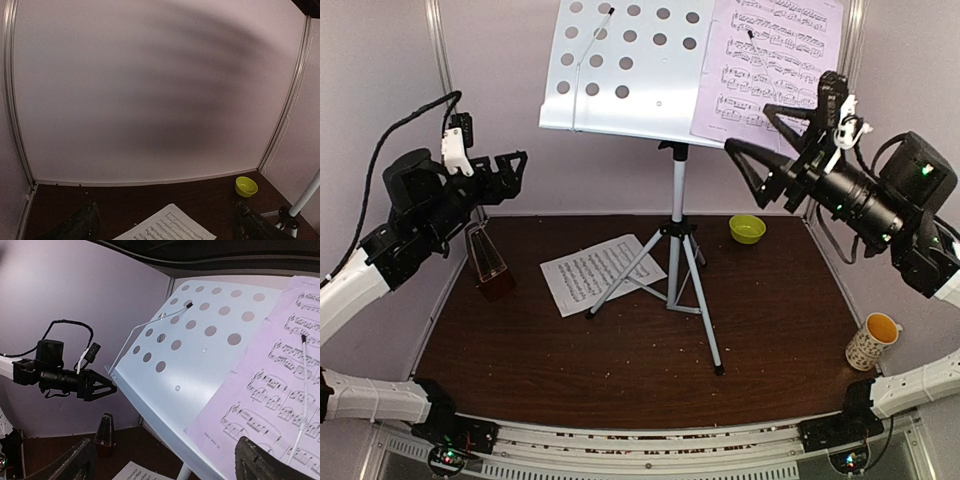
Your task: Set up the instrument practice props
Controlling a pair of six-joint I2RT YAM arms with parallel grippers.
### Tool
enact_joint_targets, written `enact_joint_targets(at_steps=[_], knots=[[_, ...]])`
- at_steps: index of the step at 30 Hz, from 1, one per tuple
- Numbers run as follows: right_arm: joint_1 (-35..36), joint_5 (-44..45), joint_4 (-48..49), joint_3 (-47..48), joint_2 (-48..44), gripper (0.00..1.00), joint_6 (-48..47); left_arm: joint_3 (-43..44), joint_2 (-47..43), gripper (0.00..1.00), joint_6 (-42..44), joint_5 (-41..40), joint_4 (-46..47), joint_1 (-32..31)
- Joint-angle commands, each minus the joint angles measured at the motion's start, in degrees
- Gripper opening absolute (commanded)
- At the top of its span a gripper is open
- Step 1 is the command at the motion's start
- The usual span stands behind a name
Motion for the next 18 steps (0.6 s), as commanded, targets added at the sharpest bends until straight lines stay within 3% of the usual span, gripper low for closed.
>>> enact_joint_targets(at_steps=[1, 6, 11, 18], knots=[[3.1, -1.1, -5.3, -4.8, -1.6, 0.96, 3.1, -1.0, 4.1, 0.93, -6.5, 10.3, -5.4, 5.3], [7.0, 3.6, -6.5, -10.8, -2.0, 0.94, 5.1, 1.7, 12.6, 0.91, -3.7, 17.8, -9.4, 7.3], [8.0, 5.5, -3.5, -17.8, -1.2, 0.92, 9.5, 3.9, 21.0, 0.89, -1.0, 20.4, -13.6, 7.3], [8.3, 6.6, 2.0, -25.7, 6.2, 0.89, 15.4, -0.5, 25.2, 0.86, -0.8, 21.7, -11.8, 6.8]])
